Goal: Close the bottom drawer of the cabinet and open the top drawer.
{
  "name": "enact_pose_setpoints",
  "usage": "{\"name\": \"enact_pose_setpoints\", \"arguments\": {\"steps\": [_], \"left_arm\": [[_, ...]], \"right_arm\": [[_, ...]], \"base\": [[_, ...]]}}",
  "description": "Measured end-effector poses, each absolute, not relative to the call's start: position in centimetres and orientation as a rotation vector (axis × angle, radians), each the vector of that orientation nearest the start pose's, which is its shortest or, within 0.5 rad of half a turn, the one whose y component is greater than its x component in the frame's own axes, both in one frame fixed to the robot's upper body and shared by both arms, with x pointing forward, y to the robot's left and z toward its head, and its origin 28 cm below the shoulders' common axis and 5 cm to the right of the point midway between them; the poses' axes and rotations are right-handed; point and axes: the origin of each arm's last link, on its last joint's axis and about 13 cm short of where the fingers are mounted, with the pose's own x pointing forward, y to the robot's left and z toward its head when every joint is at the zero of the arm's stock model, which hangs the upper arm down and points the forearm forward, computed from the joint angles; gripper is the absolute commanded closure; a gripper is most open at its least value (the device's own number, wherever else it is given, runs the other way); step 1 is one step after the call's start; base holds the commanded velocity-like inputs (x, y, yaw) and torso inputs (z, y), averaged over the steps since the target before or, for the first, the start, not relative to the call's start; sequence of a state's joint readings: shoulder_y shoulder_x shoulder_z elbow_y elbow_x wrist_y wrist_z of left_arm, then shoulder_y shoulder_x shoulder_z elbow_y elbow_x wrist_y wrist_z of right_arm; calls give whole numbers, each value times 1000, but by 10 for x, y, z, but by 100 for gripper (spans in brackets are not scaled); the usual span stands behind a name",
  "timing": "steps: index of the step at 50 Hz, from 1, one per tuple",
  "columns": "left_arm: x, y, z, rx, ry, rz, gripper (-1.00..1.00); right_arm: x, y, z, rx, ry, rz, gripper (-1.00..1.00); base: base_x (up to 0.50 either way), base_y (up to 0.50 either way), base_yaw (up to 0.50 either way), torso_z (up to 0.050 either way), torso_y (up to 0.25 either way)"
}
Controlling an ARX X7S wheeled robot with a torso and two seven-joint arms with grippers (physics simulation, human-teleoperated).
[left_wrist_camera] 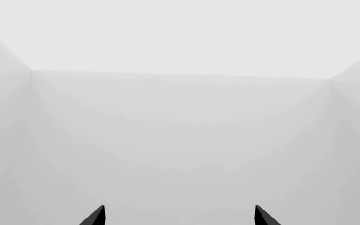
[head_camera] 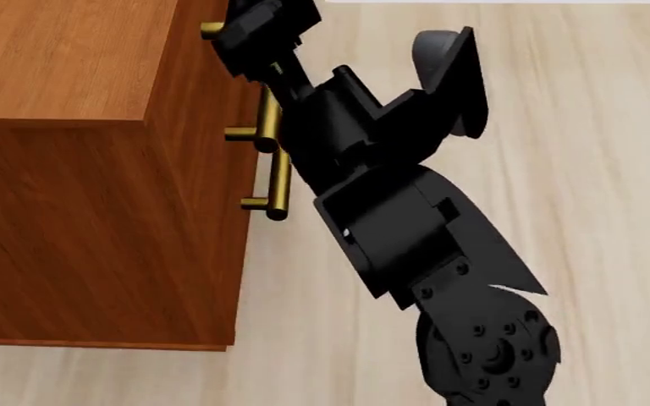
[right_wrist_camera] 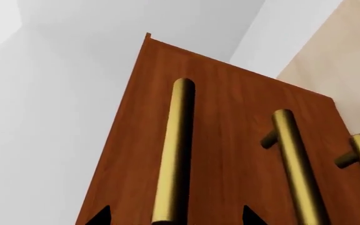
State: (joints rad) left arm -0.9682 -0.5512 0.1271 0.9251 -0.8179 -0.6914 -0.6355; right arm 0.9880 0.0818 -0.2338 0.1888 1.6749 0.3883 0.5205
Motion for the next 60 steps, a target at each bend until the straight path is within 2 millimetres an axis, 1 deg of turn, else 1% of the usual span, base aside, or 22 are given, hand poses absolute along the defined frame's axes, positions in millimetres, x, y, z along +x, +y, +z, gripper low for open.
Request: {"name": "enact_pose_setpoints", "arguments": {"steps": [17,36,37,60], "left_arm": [[193,217,325,3,-936,-98,-100],[192,219,326,3,-938,-92,-100],[192,219,326,3,-938,-91,-100],[192,219,326,2,-940,-93,-100]], "right_arm": [[342,-17,272,1150,210,586,-100],[347,-18,275,1154,216,592,-100],[347,-18,275,1154,216,592,100],[346,-15,276,1216,239,580,100]], "base": [[0,0,0,0,0],[2,3,5,0,0],[12,3,6,0,0],[0,1,2,0,0]]}}
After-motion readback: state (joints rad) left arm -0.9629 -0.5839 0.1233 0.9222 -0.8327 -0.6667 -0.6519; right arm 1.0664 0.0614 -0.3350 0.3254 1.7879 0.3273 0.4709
